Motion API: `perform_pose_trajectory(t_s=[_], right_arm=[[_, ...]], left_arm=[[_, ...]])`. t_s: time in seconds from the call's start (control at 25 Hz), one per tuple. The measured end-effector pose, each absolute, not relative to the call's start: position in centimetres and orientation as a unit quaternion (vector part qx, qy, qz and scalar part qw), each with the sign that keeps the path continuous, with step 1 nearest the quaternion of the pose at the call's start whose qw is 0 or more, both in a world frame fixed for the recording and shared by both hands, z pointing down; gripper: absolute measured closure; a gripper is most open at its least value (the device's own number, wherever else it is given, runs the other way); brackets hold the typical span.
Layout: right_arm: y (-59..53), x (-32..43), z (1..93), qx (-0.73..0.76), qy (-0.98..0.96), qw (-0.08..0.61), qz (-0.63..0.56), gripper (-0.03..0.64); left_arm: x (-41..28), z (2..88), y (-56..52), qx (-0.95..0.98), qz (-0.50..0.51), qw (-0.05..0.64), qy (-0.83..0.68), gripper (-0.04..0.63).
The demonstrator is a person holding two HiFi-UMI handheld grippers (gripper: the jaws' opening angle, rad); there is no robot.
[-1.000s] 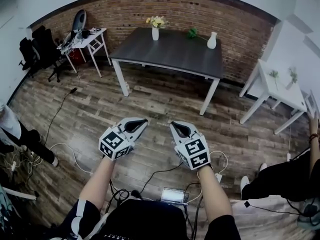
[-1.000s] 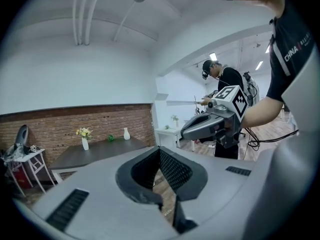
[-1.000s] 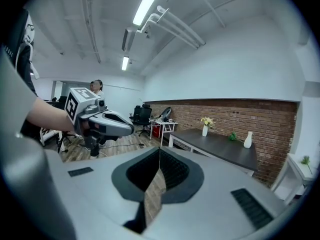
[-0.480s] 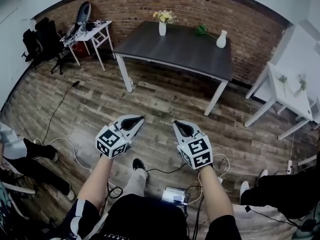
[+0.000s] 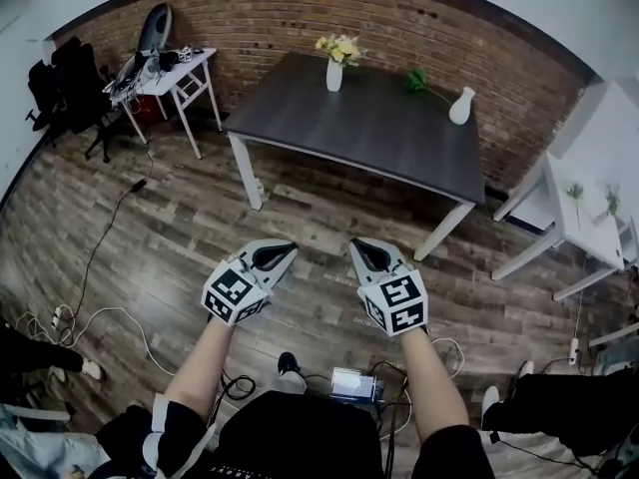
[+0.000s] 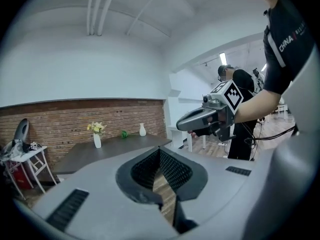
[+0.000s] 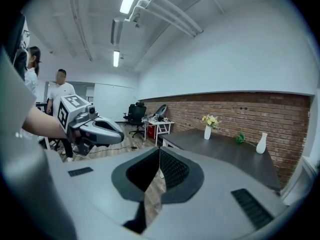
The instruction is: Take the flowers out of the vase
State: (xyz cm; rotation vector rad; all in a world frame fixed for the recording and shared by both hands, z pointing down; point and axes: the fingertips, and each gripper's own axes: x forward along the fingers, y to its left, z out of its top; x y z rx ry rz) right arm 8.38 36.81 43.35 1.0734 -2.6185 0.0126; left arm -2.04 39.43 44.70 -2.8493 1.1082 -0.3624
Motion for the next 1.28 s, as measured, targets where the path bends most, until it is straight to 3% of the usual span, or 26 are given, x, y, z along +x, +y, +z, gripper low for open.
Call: perform_pose_trajectory(t_s=[0.28,1.28], right_arm=[[29.5,4.4,44.3,0.384,-0.908,0.165,0.025,0.611],[-7.8,3.2,43.9,0.369,-0.92,0.116,0.067,0.611]], left_arm=[[-7.2,45.1,31.2,-0.93,-0.11,0.017,0.35,0.595],[-8.2,44.3,-4.5,-0.916,-0.116,-0.008,0.385,0.595]])
